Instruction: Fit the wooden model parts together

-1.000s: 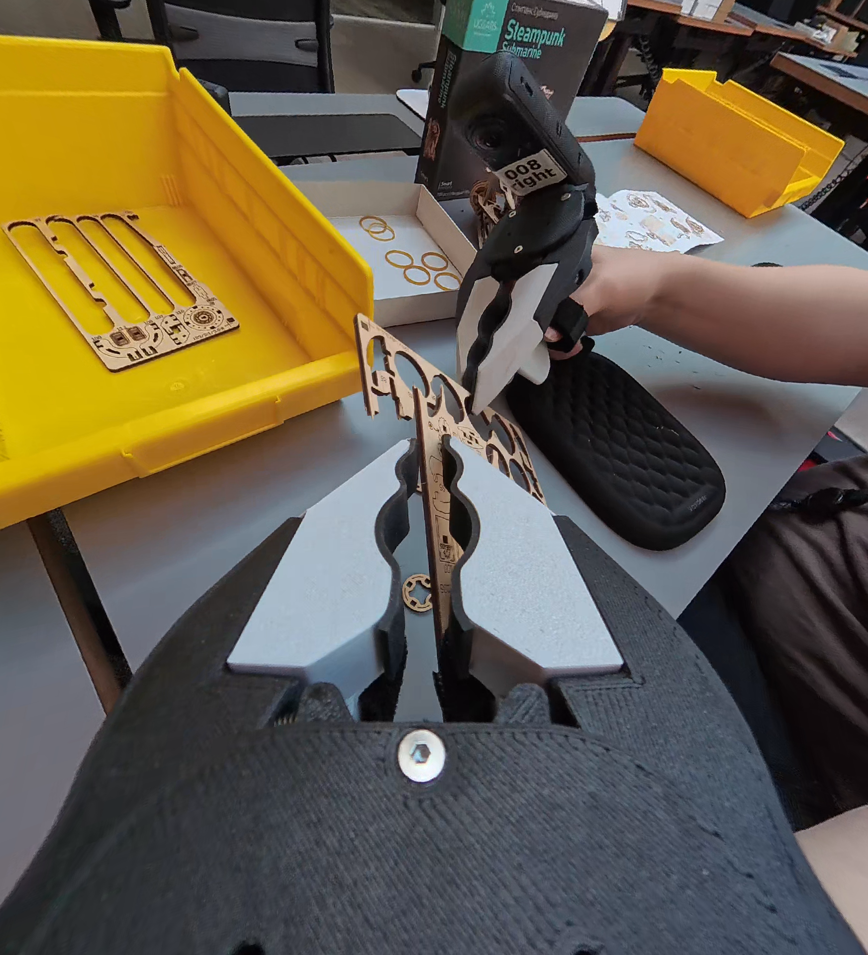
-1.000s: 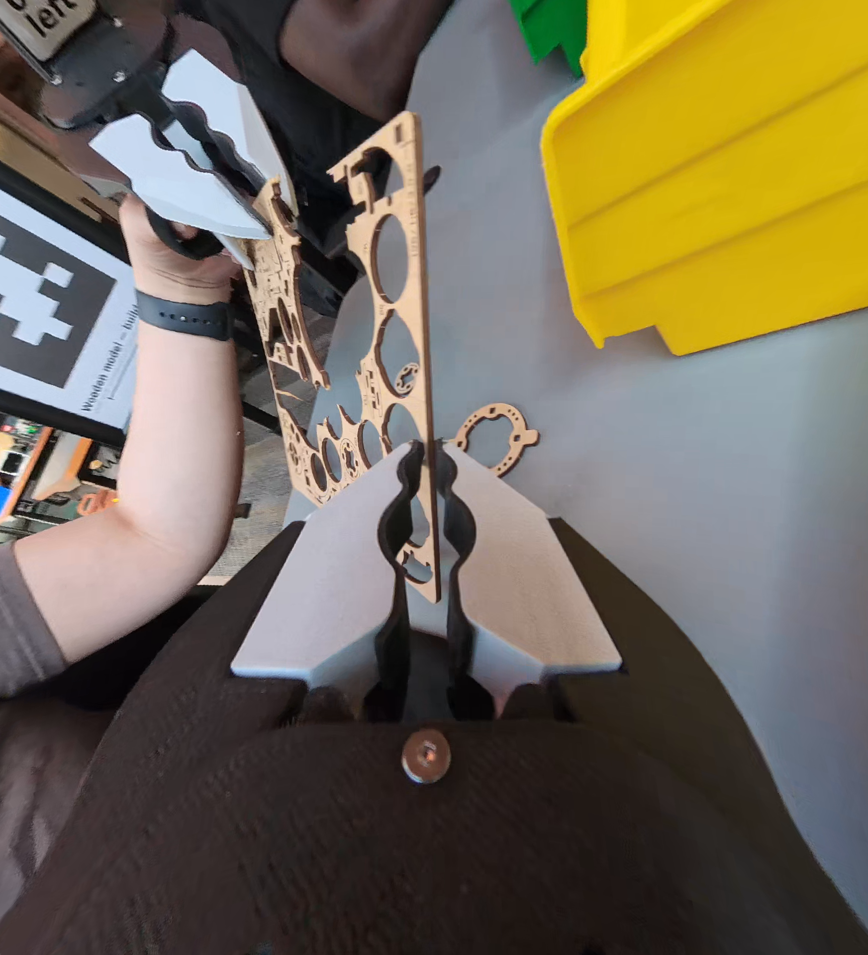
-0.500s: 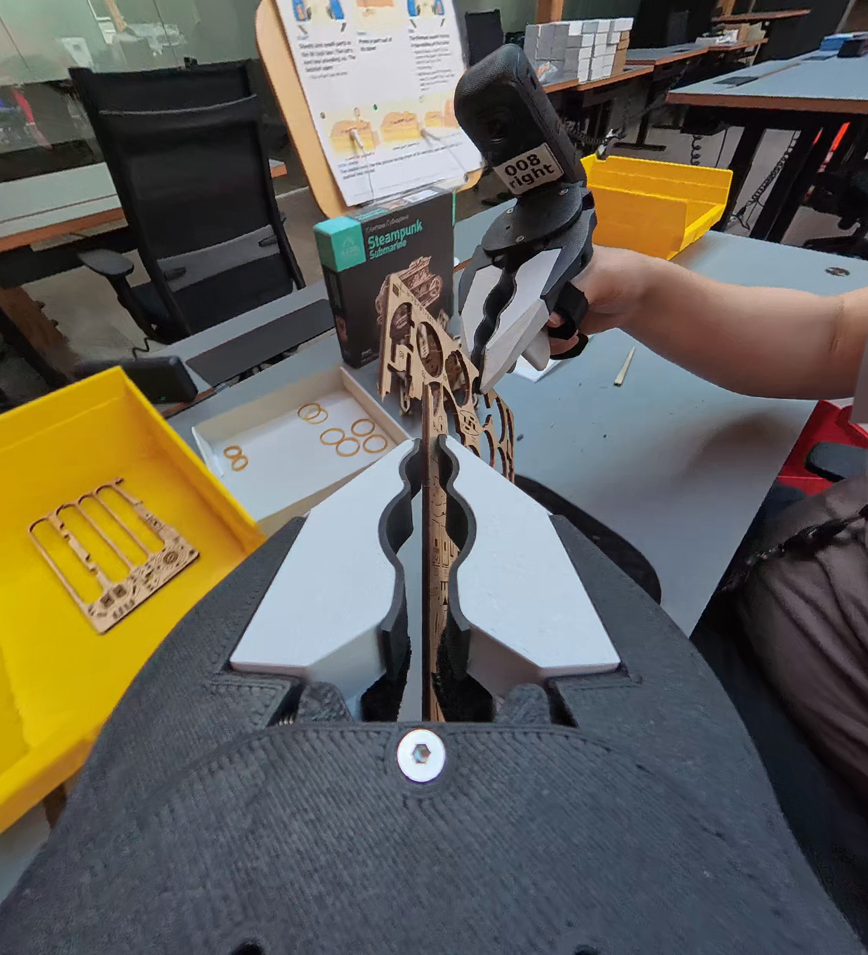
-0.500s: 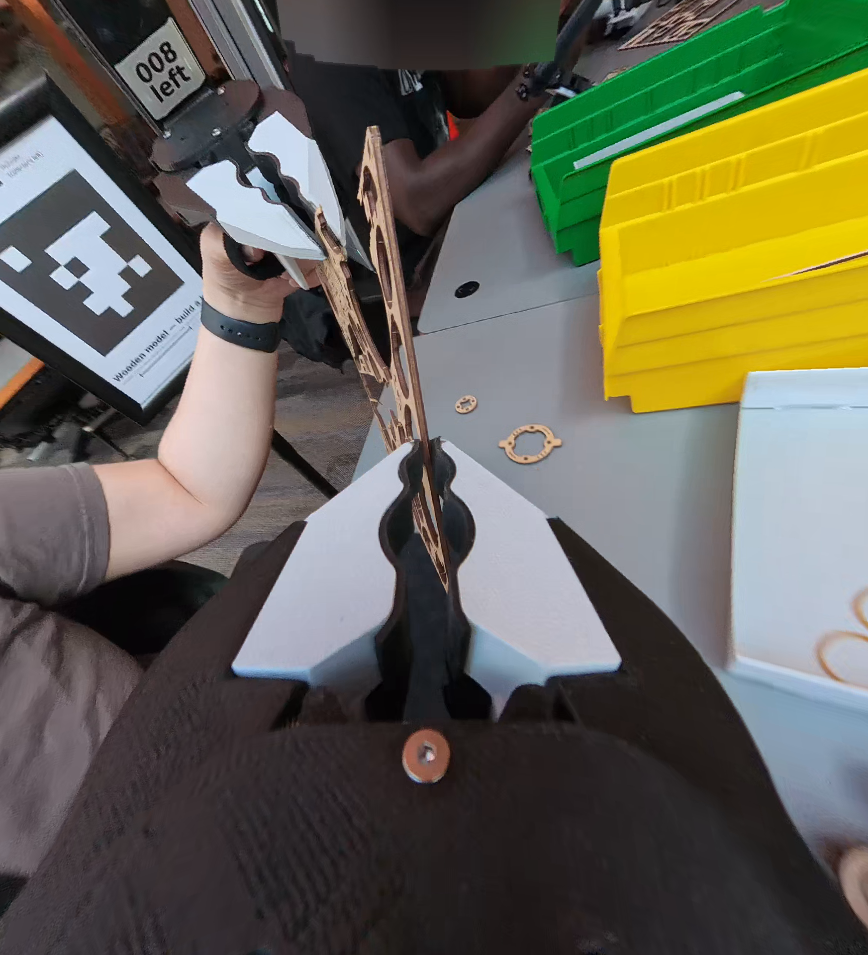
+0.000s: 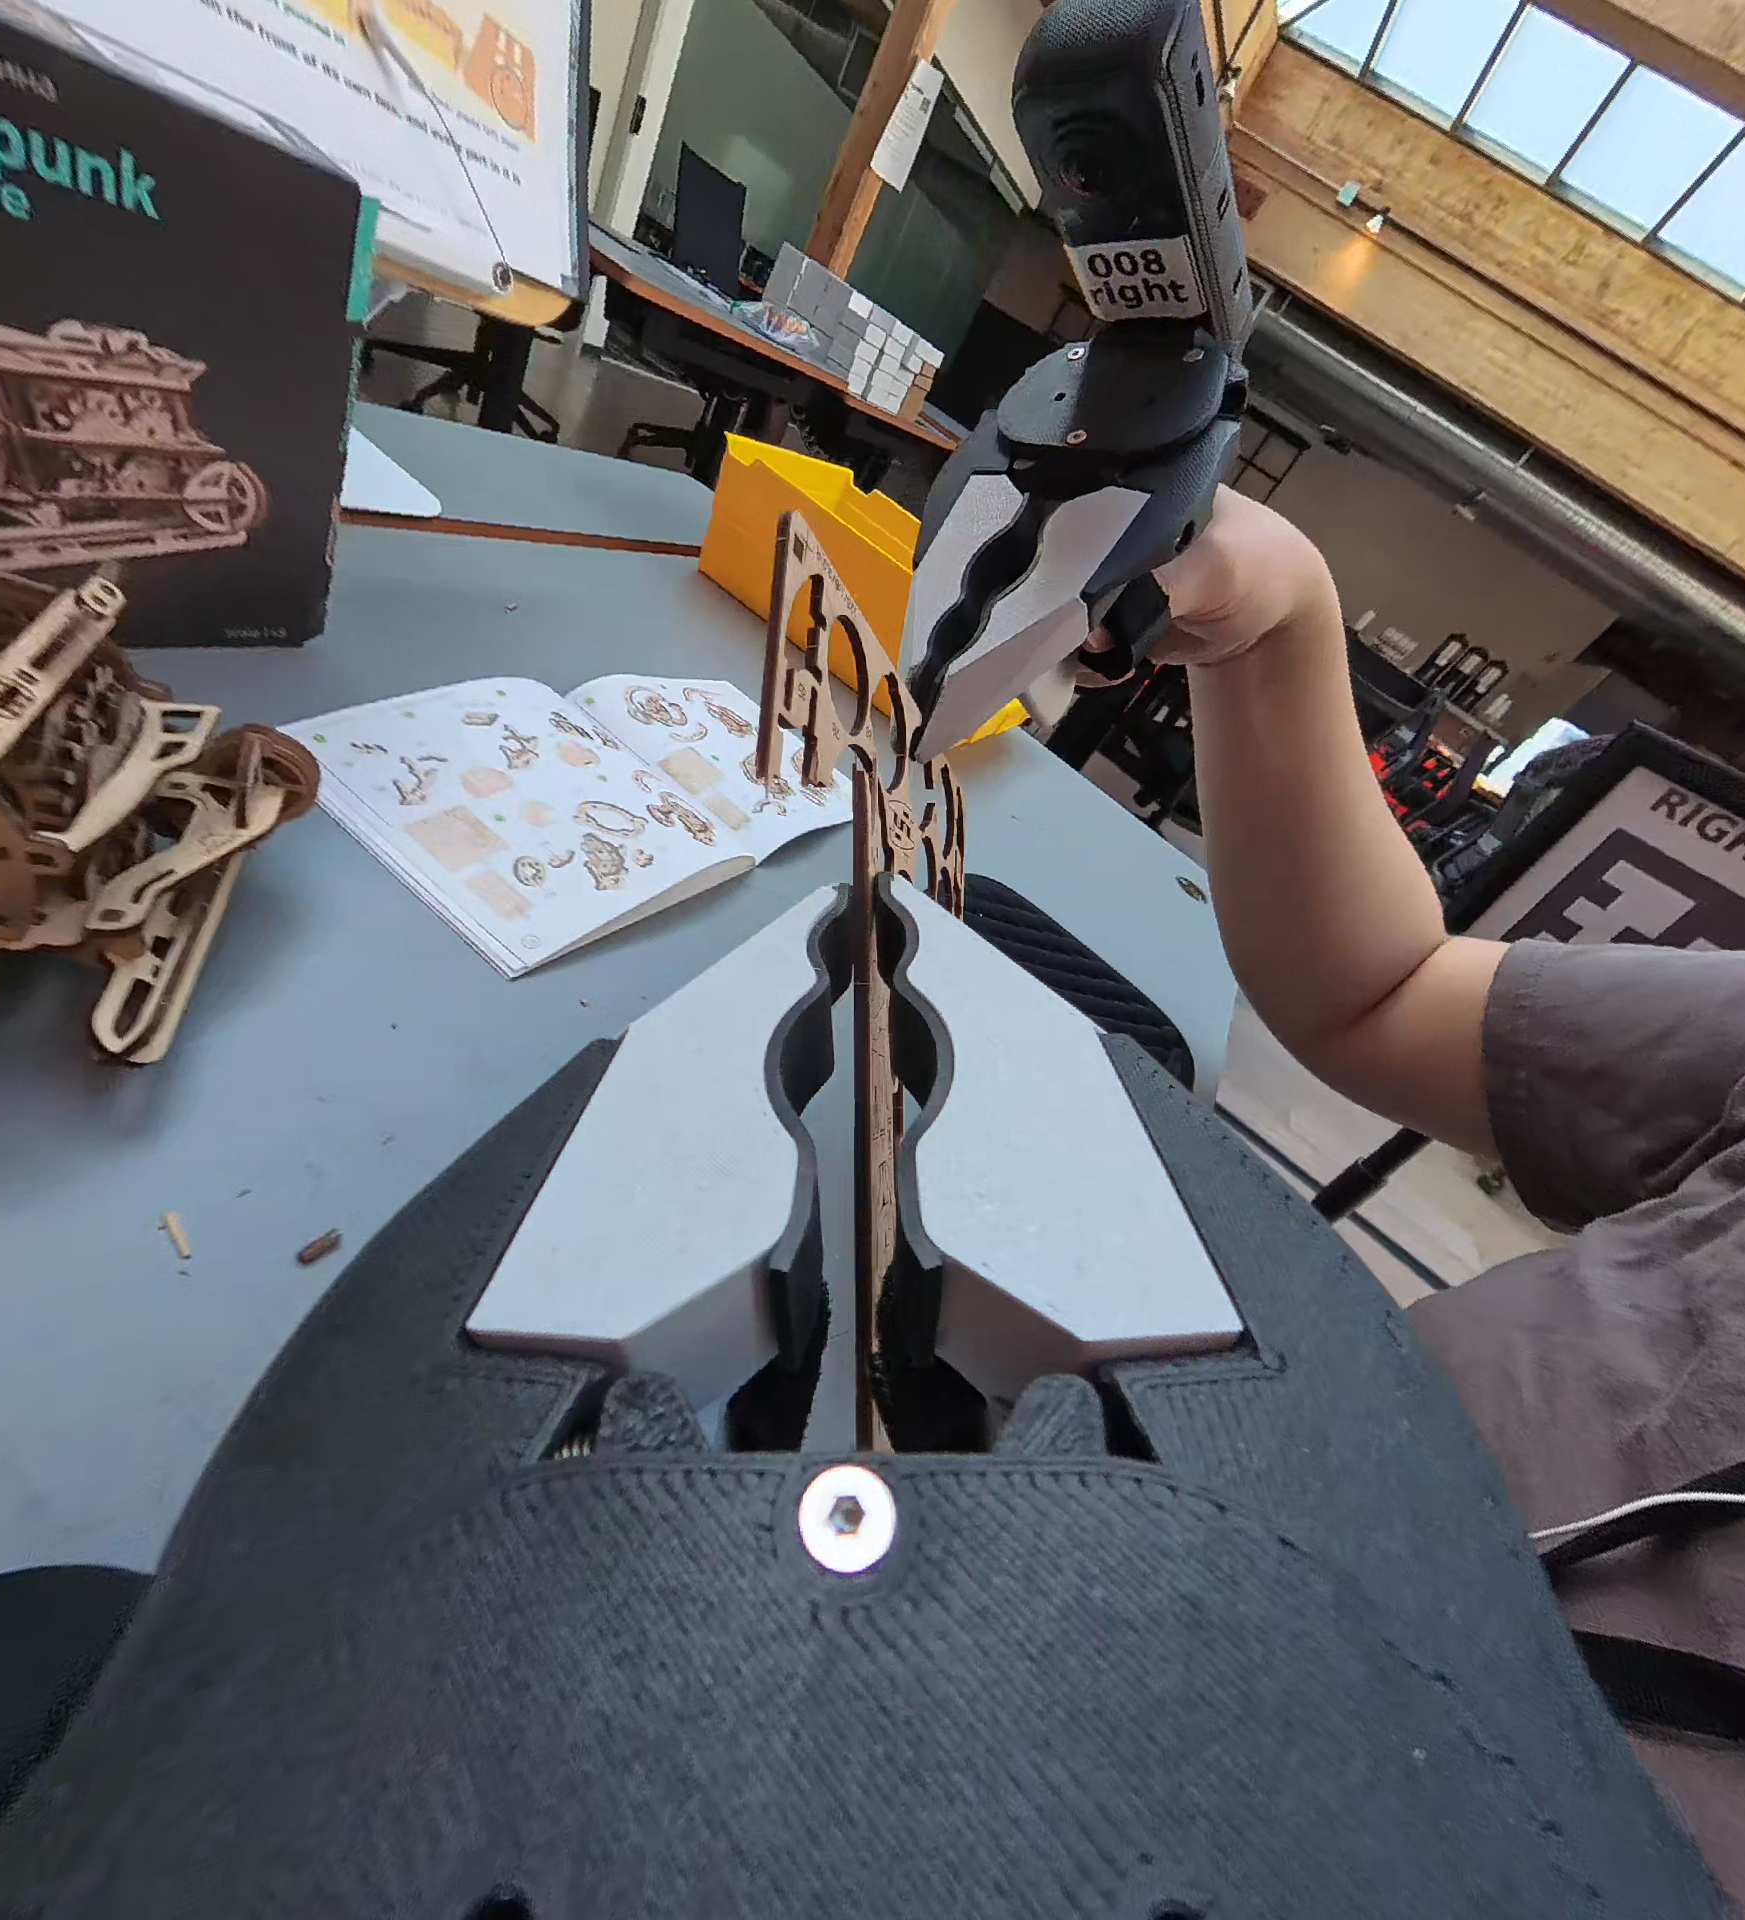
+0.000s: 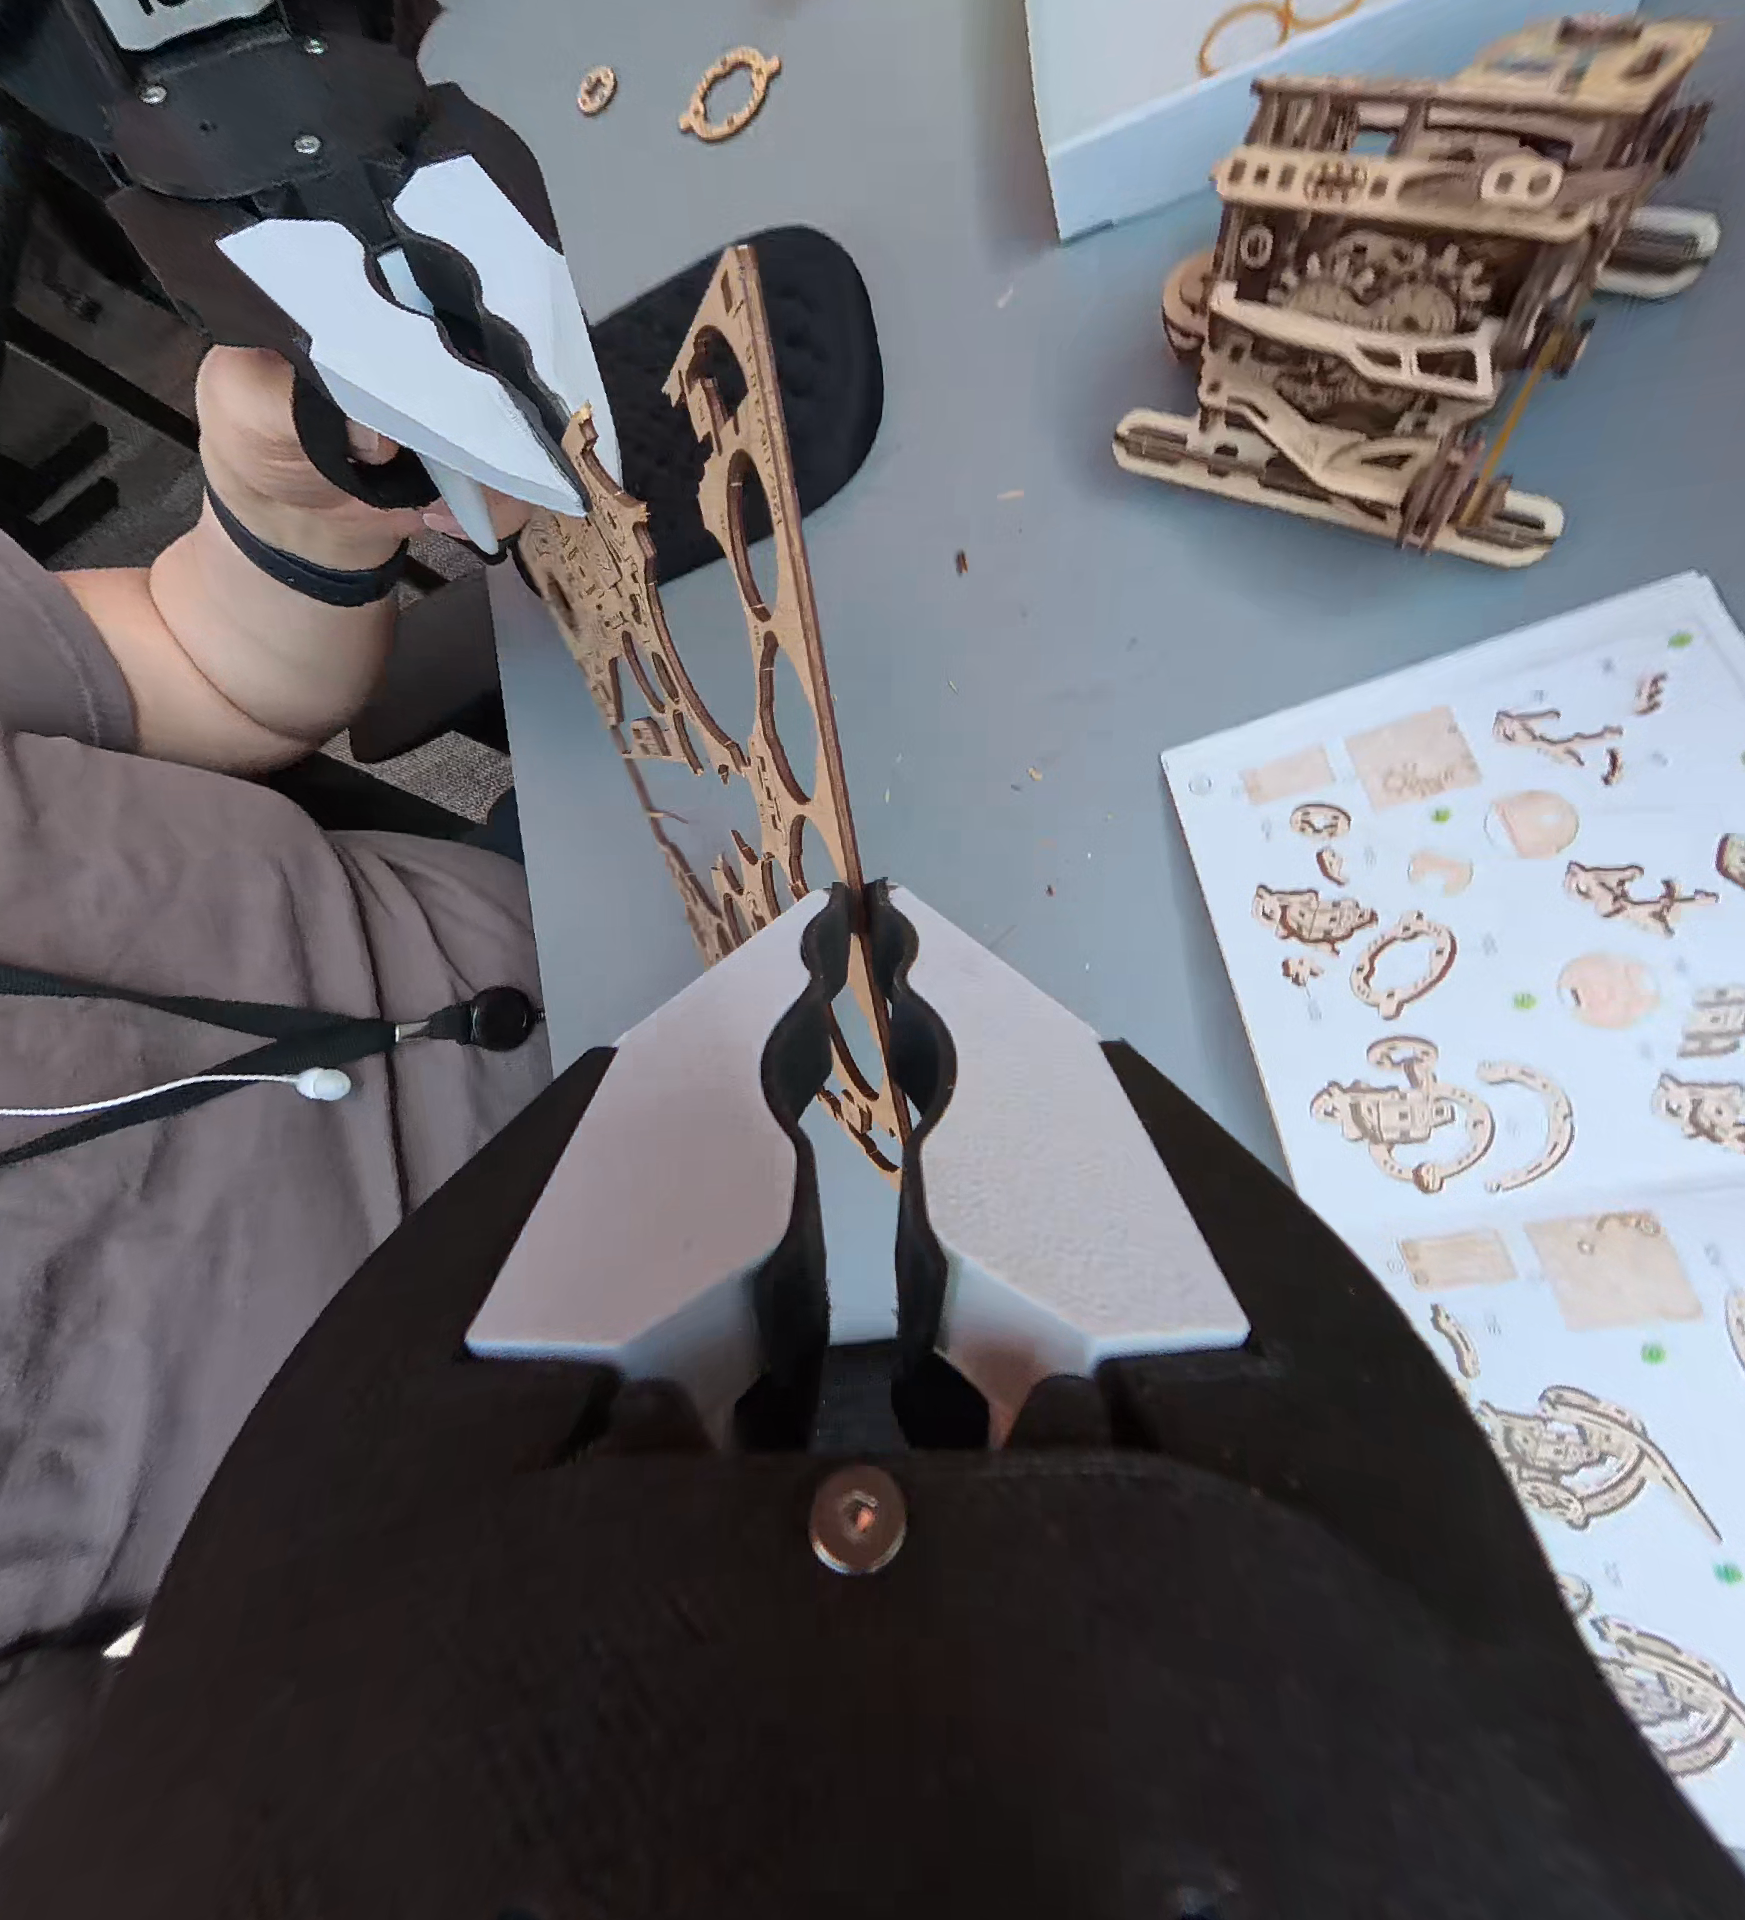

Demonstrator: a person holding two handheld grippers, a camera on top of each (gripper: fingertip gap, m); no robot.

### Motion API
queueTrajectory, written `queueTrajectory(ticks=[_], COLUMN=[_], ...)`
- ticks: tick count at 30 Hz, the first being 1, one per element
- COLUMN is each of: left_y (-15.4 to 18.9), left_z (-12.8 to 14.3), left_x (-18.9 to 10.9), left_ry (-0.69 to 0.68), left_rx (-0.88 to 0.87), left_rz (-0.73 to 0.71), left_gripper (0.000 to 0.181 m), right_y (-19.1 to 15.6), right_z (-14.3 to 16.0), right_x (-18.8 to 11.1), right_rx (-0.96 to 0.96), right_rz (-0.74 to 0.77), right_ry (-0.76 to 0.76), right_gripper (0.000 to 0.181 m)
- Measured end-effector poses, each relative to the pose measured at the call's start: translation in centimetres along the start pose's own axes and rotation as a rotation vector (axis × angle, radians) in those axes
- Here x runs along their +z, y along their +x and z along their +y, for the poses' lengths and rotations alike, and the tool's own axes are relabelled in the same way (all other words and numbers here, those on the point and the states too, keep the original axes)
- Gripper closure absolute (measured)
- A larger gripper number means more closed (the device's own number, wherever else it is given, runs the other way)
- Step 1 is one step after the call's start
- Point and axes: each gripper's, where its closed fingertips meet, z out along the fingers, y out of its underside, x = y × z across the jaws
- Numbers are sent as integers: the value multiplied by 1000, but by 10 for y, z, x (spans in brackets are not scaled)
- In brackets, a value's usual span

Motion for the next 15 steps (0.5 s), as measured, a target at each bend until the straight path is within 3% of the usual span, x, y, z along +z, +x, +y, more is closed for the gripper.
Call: queueTrajectory(ticks=[5, 8, 15], left_y=[-8, -24, -49], left_z=[27, 39, 29], left_x=[17, 19, 14], left_ry=[-93, -200, -232], left_rx=[0, 79, 24], left_rz=[-15, -100, -69], left_gripper=[174, 145, 135], right_y=[15, 13, 29], right_z=[22, 22, 24], right_x=[6, 14, 31], right_rx=[4, -24, -95], right_rz=[-68, -147, -130], right_ry=[-58, -66, -155], right_gripper=[180, 180, 179])
